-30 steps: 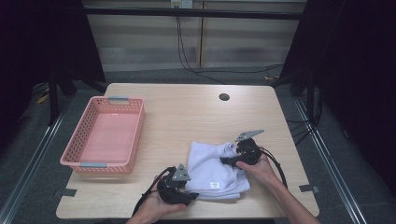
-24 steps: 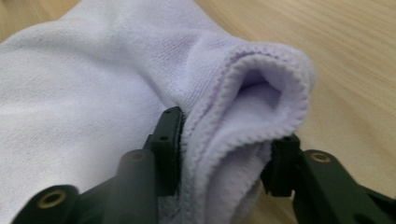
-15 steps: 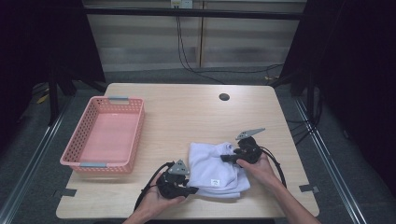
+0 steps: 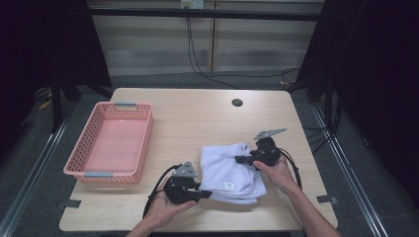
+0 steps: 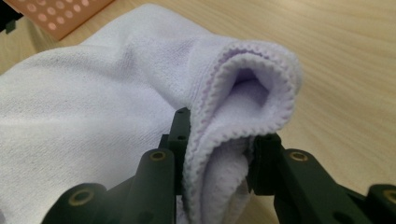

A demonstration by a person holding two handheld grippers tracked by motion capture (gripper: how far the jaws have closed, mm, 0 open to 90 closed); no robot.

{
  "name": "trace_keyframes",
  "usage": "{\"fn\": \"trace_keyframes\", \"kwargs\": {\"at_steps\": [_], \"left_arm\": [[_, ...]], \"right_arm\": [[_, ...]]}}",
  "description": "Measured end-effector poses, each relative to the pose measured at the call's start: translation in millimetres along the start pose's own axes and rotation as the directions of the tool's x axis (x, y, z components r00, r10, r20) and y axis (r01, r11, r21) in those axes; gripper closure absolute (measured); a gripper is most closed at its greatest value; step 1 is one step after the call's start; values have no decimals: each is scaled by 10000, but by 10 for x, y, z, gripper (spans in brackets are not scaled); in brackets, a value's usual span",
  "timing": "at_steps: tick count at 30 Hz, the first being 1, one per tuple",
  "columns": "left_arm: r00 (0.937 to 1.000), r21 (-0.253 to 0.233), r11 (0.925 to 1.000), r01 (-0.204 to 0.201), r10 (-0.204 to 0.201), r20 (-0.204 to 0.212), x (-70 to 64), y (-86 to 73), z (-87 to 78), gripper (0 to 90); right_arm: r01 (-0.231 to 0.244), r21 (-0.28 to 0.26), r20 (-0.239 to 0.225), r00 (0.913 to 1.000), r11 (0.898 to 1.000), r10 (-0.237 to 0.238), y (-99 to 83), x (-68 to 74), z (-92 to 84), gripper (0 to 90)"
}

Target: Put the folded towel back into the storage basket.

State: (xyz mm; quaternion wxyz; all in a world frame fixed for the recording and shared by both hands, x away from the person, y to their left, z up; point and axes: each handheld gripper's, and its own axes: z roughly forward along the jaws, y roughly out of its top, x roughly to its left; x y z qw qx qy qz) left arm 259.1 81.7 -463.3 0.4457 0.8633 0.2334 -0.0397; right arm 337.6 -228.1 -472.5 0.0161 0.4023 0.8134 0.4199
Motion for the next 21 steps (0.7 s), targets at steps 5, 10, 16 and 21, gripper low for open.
{"fn": "trace_keyframes", "kwargs": {"at_steps": [5, 10, 16, 21], "left_arm": [[9999, -300, 9994, -142, 140, -62, -15, 74, -88, 694], [9998, -467, 9987, -190, 190, 11, 38, 154, -126, 694], [10000, -574, 9983, -54, 54, 0, 84, 197, -153, 691], [10000, -649, 9979, -14, 10, -57, 139, 228, -233, 688]], "right_arm": [[65, -227, -142, 9999, 9997, -68, 66, 8, -74, 680], [101, -400, -123, 9999, 9991, -106, 135, -7, -141, 680], [37, -547, -105, 9999, 9985, -43, 212, -26, -176, 680], [188, -615, -161, 9997, 9979, -199, 307, -24, -181, 680]]}}
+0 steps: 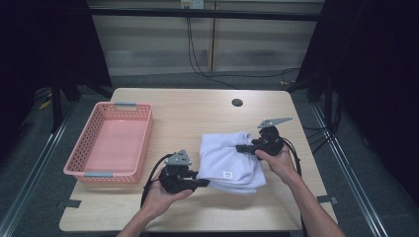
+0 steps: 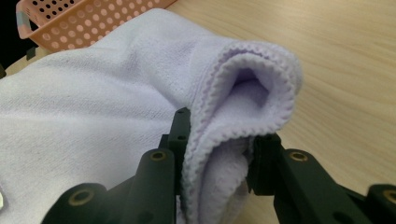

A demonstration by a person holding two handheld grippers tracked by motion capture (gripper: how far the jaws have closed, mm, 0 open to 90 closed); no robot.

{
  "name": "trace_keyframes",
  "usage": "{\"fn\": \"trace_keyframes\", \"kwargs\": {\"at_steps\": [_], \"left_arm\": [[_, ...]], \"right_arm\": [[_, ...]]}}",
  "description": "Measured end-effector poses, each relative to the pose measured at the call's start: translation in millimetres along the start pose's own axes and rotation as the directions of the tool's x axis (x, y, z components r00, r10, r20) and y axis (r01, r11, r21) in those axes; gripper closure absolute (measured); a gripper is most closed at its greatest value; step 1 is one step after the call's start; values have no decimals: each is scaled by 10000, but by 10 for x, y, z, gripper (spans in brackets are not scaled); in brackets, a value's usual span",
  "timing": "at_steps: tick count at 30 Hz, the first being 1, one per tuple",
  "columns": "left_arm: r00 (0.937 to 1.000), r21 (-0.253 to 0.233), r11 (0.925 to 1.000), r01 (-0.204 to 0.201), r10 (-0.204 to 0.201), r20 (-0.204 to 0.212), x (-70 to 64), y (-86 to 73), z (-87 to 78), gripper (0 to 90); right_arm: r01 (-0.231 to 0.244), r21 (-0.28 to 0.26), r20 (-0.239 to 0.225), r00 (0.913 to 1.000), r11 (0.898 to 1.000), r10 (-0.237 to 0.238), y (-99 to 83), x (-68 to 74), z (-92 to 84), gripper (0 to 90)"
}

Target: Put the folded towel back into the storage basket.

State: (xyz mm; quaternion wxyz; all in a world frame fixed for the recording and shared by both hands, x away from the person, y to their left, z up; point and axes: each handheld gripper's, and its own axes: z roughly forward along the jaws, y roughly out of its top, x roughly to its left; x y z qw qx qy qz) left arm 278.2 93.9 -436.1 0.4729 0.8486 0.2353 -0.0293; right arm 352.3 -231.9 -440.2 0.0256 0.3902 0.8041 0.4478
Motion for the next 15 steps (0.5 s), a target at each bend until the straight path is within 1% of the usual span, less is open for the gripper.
{"fn": "trace_keyframes", "kwargs": {"at_steps": [2, 7, 10, 12, 14, 15], "left_arm": [[9999, -122, 9999, 122, -122, -25, 18, 14, -43, 689], [9998, -348, 9994, 61, -67, -172, 41, 58, -155, 691], [9997, -487, 9988, -29, 17, -249, 55, 88, -225, 692], [9995, -586, 9983, 4, -23, -322, 78, 106, -271, 692], [9995, -742, 9972, 43, -66, -304, 105, 123, -317, 692], [9993, -700, 9975, -6, -21, -375, 115, 135, -335, 692]], "right_arm": [[12, -41, -39, 10000, 10000, -13, 44, 11, 1, 680], [153, -106, -72, 9999, 9998, -153, 184, 58, 25, 681], [349, -202, 9, 9994, 9992, -348, 275, 102, 39, 680], [448, -205, 43, 9990, 9988, -447, 336, 123, 50, 680], [492, -323, -42, 9988, 9983, -494, 394, 124, 60, 681], [533, -370, -79, 9985, 9979, -536, 425, 120, 66, 681]]}}
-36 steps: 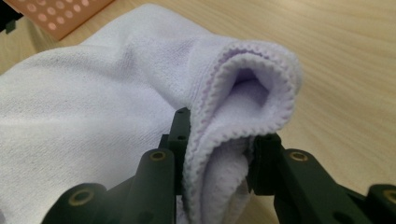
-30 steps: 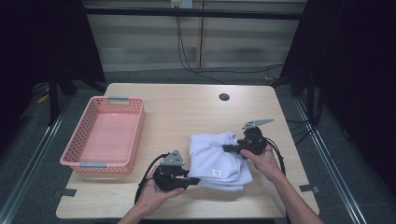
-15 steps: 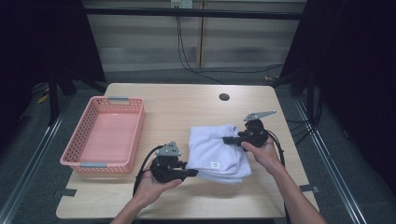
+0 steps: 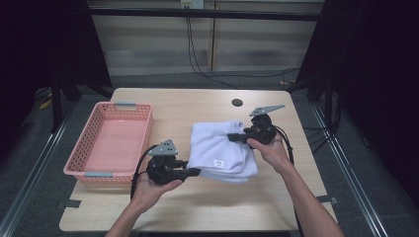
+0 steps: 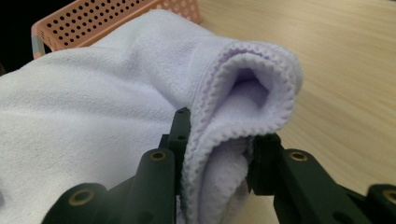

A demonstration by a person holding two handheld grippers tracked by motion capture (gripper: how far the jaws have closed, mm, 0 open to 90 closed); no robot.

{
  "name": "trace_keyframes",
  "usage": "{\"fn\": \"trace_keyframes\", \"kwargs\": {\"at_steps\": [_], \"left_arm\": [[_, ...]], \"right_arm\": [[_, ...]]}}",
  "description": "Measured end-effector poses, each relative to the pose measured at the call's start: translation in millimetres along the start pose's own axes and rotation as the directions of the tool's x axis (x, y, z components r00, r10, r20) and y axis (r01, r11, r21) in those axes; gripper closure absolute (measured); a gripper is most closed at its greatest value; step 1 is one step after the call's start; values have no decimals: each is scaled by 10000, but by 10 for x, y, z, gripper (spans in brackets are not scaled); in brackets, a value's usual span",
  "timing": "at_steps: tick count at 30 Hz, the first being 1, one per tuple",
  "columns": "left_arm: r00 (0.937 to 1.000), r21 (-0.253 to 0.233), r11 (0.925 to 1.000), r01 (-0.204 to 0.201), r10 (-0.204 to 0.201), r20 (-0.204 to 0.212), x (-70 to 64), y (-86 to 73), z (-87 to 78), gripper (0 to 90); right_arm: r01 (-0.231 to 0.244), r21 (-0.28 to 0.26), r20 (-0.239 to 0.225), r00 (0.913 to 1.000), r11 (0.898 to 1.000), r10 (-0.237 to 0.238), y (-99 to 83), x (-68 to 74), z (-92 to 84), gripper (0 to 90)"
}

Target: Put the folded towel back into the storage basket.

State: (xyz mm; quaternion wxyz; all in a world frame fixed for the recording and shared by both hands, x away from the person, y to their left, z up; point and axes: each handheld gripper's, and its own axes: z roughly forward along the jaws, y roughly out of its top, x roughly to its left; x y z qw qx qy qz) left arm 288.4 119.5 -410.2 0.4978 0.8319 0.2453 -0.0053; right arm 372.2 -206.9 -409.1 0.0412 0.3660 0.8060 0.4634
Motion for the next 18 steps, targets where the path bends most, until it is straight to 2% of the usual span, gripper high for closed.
{"fn": "trace_keyframes", "kwargs": {"at_steps": [4, 10, 18], "left_arm": [[9998, -205, 9996, 199, -200, -38, 67, 13, -54, 692], [9979, -354, 9978, 553, -565, -316, 174, -12, -130, 692], [9968, -601, 9967, 539, -573, -562, 240, 47, -313, 693]], "right_arm": [[78, -20, -3, 10000, 10000, -78, 115, 11, 50, 681], [59, -44, 121, 9999, 10000, -58, 249, 25, 159, 682], [148, -1, -39, 9999, 9999, -148, 435, 74, 272, 682]]}}
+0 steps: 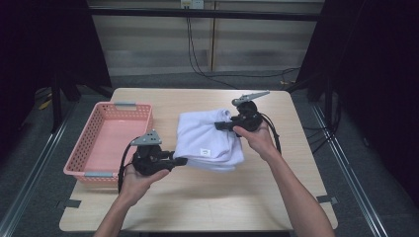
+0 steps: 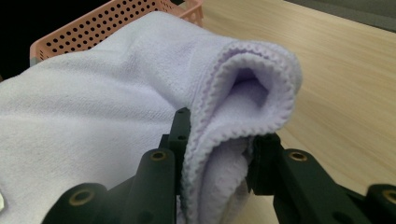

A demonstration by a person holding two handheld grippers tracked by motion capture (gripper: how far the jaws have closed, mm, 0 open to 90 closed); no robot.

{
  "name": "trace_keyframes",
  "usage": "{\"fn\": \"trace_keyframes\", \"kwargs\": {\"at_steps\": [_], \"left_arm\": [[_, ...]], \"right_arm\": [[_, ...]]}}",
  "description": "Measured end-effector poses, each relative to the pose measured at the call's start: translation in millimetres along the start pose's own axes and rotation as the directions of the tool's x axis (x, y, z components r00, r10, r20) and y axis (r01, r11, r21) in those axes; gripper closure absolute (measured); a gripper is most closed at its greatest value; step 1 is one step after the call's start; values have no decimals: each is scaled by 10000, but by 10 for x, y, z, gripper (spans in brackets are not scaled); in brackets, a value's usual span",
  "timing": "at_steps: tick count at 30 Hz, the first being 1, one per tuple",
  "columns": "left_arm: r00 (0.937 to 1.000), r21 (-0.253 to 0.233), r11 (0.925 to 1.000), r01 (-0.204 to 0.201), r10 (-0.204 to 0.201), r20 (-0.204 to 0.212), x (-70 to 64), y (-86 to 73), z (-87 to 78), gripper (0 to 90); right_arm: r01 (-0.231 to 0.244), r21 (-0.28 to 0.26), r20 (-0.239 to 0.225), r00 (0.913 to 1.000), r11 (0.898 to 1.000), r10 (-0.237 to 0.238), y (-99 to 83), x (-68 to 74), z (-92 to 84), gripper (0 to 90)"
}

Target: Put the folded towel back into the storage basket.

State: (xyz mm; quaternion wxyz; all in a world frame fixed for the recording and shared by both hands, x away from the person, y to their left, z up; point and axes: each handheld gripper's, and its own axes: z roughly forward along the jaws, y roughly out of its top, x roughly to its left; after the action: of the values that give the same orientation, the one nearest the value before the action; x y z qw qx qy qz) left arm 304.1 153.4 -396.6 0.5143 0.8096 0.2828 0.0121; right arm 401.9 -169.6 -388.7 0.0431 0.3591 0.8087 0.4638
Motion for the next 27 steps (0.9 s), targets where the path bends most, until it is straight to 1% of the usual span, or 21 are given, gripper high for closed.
{"fn": "trace_keyframes", "kwargs": {"at_steps": [1, 4, 5, 7, 8, 9, 10, 11, 14, 15, 18, 20, 21, 23, 25, 26, 27], "left_arm": [[10000, -66, 10000, 15, -15, 2, 8, 7, -24, 693], [9999, 47, 9999, 131, -131, 0, 47, -10, -51, 692], [9998, 9, 9999, 167, -167, -83, 57, -29, -56, 692], [9992, -218, 9990, 381, -383, -108, 90, -60, -87, 693], [9990, -237, 9989, 410, -414, -156, 102, -60, -106, 693], [9991, -216, 9991, 366, -371, -225, 116, -51, -127, 693], [9988, -231, 9989, 411, -417, -265, 122, -40, -144, 694], [9988, -204, 9992, 348, -355, -343, 129, -26, -170, 694], [9985, -217, 9994, 268, -277, -461, 143, 0, -241, 695], [9984, -242, 9994, 238, -250, -501, 154, 7, -270, 696], [9975, -423, 9988, 250, -278, -650, 203, 22, -362, 695], [9971, -591, 9979, 256, -297, -698, 229, 20, -420, 697], [9969, -645, 9977, 212, -260, -744, 240, 17, -455, 697], [9964, -748, 9969, 255, -314, -786, 272, 3, -520, 697], [9956, -697, 9973, 234, -295, -884, 306, -9, -581, 698], [9948, -726, 9970, 262, -332, -965, 320, -14, -609, 698], [9947, -790, 9964, 310, -386, -958, 336, -19, -638, 699]], "right_arm": [[16, -7, -15, 10000, 10000, -16, 25, 7, 11, 682], [84, 9, -67, 9999, 10000, -84, 107, 31, 45, 682], [149, 89, -66, 9999, 9998, -149, 136, 37, 53, 682], [101, -123, -221, 9997, 9999, -103, 184, 38, 61, 683], [133, -170, -273, 9995, 9998, -137, 196, 34, 71, 683], [135, -134, -288, 9995, 9998, -139, 209, 34, 87, 683], [163, -64, -291, 9994, 9998, -165, 223, 37, 107, 683], [195, -13, -279, 9994, 9998, -195, 243, 43, 130, 684], [307, -41, -321, 9990, 9995, -308, 322, 78, 181, 685], [299, 26, -335, 9990, 9996, -298, 355, 95, 188, 685], [498, -10, -384, 9980, 9988, -498, 464, 135, 229, 684], [520, -4, -411, 9978, 9986, -520, 531, 162, 267, 685], [505, 4, -476, 9976, 9987, -504, 558, 175, 292, 685], [511, 10, -579, 9970, 9987, -510, 597, 199, 353, 685], [494, 8, -678, 9965, 9988, -492, 632, 225, 414, 685], [522, 54, -693, 9963, 9986, -517, 651, 240, 444, 685], [538, 46, -734, 9959, 9985, -533, 670, 255, 475, 685]]}}
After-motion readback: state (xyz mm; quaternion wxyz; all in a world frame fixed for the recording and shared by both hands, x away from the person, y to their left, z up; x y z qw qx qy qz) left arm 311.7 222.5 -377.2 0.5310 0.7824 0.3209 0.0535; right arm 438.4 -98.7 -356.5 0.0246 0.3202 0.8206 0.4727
